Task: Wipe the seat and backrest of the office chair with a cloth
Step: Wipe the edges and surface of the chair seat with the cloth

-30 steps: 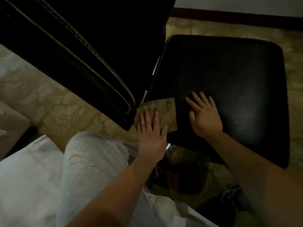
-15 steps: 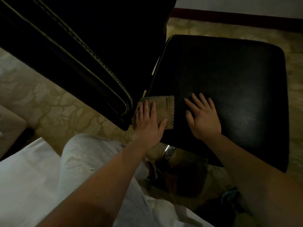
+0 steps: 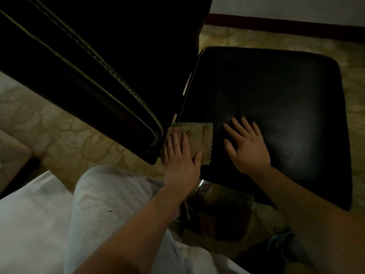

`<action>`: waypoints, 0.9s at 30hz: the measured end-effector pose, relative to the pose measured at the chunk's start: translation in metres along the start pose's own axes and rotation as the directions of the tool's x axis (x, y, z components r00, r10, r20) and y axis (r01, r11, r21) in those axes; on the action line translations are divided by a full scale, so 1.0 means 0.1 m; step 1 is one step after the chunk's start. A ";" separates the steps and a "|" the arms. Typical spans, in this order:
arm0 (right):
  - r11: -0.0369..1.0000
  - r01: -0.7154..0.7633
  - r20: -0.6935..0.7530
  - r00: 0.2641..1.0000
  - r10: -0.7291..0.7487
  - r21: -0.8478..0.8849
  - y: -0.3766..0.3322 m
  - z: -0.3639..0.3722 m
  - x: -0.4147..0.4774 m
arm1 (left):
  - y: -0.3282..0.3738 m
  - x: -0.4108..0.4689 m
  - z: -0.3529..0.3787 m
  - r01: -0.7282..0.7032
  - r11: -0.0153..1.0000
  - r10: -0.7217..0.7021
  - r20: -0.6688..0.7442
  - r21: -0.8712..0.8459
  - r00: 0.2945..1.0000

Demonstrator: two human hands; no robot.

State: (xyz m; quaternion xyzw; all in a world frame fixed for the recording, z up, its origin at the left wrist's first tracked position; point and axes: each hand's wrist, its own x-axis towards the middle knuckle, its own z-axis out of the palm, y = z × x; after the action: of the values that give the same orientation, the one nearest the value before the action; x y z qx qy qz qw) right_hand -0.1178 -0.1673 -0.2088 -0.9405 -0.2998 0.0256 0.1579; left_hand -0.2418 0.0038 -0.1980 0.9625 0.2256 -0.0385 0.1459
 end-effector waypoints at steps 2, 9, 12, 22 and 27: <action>1.000 0.005 0.005 1.000 -0.005 0.003 0.02 -0.01 0.00 | 0.01 0.07 -0.04 -0.011 1.000 0.011 0.020 -0.014 1.000; 1.000 -0.009 -0.009 1.000 0.009 0.025 -0.01 -0.01 0.00 | 0.01 0.36 -0.08 -0.037 0.999 0.038 0.029 -0.032 0.999; 1.000 -0.026 -0.017 1.000 0.026 0.006 -0.05 0.00 0.01 | 0.01 0.37 -0.11 -0.040 0.999 0.041 0.040 -0.021 0.998; 0.999 -0.016 0.026 1.000 0.016 -0.033 -0.04 -0.07 0.00 | 0.07 -0.08 -0.04 0.027 0.999 -0.025 0.065 -0.033 0.998; 0.999 0.016 0.025 1.000 -0.015 -0.034 0.00 -0.08 -0.01 | 0.11 0.10 -0.09 0.009 1.000 -0.007 0.070 -0.025 0.998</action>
State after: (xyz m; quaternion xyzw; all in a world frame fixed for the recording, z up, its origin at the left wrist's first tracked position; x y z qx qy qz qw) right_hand -0.1175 -0.1705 -0.2009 -0.9403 -0.3096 0.0309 0.1380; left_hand -0.2273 0.0011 -0.1876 0.9577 0.2245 -0.0697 0.1658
